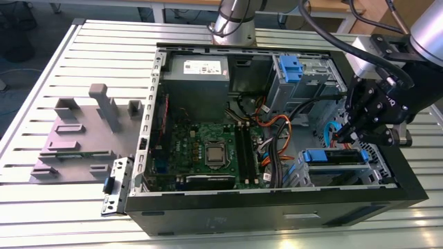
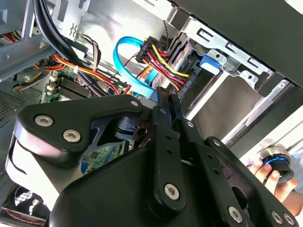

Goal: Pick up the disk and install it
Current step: 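Insert the second disk wire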

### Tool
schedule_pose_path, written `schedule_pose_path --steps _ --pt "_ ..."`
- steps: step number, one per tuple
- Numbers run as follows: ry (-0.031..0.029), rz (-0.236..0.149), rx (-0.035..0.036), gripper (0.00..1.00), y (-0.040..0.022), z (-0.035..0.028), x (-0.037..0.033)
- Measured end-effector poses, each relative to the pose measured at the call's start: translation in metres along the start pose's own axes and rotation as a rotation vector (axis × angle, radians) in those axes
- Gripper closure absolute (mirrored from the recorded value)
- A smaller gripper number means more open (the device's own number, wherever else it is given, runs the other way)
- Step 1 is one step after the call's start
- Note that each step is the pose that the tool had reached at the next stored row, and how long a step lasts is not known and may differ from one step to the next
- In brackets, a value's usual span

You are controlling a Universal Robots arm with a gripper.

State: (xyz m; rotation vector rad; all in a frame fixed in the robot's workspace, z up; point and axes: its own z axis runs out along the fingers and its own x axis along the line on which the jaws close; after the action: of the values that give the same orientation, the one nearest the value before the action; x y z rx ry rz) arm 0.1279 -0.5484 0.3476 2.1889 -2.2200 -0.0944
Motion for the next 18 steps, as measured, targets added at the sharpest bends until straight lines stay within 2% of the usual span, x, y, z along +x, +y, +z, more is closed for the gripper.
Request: schedule_pose_path --steps 18 --pt "0.0 0.0 0.0 0.84 0.0019 0.005 0.0002"
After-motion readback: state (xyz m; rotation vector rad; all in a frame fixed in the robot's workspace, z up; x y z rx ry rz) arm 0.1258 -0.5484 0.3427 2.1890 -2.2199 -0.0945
